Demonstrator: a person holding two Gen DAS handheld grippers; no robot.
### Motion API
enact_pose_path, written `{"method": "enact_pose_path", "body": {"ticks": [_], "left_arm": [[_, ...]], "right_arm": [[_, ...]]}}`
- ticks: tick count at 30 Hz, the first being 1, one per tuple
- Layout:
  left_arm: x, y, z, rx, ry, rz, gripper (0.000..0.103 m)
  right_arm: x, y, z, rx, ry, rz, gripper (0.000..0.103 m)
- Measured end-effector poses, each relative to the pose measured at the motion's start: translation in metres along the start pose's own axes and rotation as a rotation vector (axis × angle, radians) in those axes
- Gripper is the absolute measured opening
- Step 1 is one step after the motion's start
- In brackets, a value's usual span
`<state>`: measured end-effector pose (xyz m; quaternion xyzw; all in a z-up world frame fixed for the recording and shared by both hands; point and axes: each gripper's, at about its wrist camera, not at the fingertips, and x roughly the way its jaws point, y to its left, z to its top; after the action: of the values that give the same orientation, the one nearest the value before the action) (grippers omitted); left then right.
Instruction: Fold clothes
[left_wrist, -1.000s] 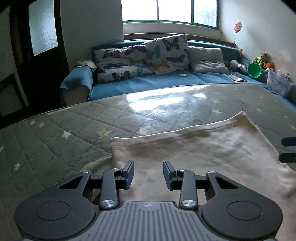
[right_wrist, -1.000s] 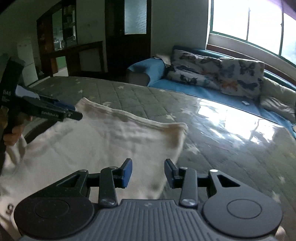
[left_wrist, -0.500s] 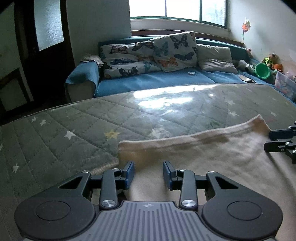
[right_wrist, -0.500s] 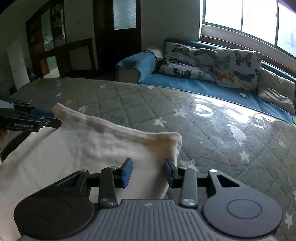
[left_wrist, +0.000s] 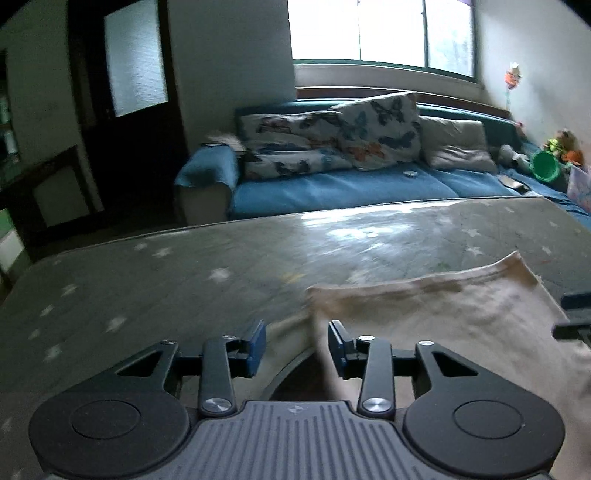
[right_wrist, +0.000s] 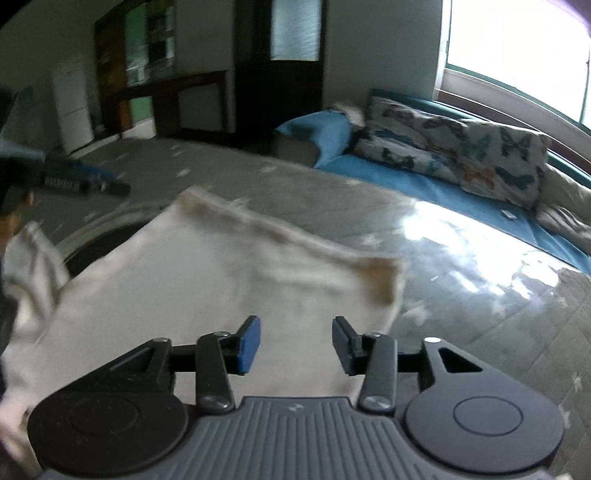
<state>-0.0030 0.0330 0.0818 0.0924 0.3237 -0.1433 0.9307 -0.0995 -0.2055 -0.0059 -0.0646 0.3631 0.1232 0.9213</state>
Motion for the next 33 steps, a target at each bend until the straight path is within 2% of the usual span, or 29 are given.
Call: {"method": "enact_pose_path", "body": {"ticks": [4,8,11,15,18,19,25,28,30,31,33], "left_arm": [[-0.034,0.030,-0.028,-0.058,-0.003,0.063,0.056],[-0.064,0.060,-0.062,-0.156,0.004,0.137,0.057],[-0.079,0.075,-0.084,-0.197,0.009,0.208,0.057],[-0.092,0.094,-0.107,-0.267,0.027,0.257,0.057],[-0.097,0.107,-0.119,-0.324,0.033,0.268,0.057],[-0.098,0.111,-0.123,-0.339,0.037,0.268,0.057],[-0.094,0.123,-0.134,-0.378,0.057,0.255,0.056],[-0.093,0.128,-0.135,-0.395,0.055,0.244,0.045],[-0.093,0.130,-0.136,-0.400,0.055,0.234,0.036],[-0.092,0.130,-0.136,-0.400,0.055,0.233,0.032],[-0.091,0.131,-0.135,-0.400,0.049,0.238,0.016]], "right_arm": [[-0.017,0.033,-0.019,-0.055,0.011,0.054,0.045],[-0.031,0.072,-0.026,-0.133,-0.005,0.112,0.045],[-0.038,0.110,-0.025,-0.209,-0.019,0.196,0.044],[-0.041,0.156,-0.025,-0.298,-0.023,0.300,0.043],[-0.038,0.192,-0.030,-0.379,-0.018,0.344,0.041],[-0.036,0.199,-0.032,-0.398,-0.016,0.347,0.037],[-0.033,0.216,-0.039,-0.429,0.006,0.346,0.028],[-0.033,0.214,-0.038,-0.414,0.013,0.342,0.014],[-0.034,0.213,-0.038,-0.408,0.017,0.337,0.013],[-0.034,0.213,-0.038,-0.404,0.017,0.336,0.008],[-0.034,0.211,-0.038,-0.399,0.013,0.335,0.005]]}}
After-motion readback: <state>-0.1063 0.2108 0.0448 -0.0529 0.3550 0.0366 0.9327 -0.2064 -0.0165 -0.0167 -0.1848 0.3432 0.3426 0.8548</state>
